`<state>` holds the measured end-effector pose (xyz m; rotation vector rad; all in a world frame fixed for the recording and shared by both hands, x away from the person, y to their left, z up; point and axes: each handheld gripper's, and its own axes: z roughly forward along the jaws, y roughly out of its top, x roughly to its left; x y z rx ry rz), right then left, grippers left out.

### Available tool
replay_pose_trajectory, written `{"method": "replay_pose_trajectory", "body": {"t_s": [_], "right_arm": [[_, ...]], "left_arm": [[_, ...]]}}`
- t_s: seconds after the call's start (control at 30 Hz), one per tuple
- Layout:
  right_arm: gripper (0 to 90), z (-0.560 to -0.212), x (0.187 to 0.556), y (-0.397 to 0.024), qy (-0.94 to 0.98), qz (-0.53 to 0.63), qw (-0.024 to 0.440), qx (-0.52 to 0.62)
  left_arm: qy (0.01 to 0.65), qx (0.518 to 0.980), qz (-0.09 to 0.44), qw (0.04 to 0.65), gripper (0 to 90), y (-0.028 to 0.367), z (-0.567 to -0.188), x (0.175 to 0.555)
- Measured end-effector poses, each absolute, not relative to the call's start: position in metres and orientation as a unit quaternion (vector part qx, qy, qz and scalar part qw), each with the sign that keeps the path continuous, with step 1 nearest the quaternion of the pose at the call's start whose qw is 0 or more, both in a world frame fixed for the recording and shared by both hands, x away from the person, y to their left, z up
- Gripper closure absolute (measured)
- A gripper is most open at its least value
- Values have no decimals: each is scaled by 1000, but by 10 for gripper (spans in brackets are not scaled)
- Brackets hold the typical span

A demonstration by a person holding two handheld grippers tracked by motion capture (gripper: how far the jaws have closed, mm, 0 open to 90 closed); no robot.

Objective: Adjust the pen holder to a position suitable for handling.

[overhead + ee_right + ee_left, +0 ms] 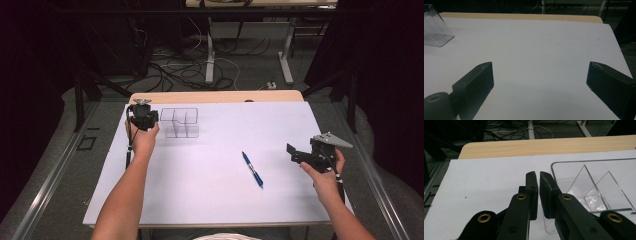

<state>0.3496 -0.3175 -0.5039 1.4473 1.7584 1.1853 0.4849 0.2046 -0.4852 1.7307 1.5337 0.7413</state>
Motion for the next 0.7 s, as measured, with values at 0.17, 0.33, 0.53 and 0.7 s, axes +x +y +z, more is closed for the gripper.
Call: {"method": "replay_pose_trajectory", "body": {"t_s": [0.17,0.33,0.53,0.7], "right_arm": [[70,-504,350,-318,656,446,284,539],[71,-505,350,-317,655,444,283,541],[73,-505,350,-317,656,445,281,540],[77,-505,350,-317,657,446,281,540]], "left_arm": [[589,675,280,344,857,199,-489,487],[585,681,276,343,881,197,-491,488],[574,689,274,348,898,199,-491,489],[568,695,272,348,898,201,-491,489]]}}
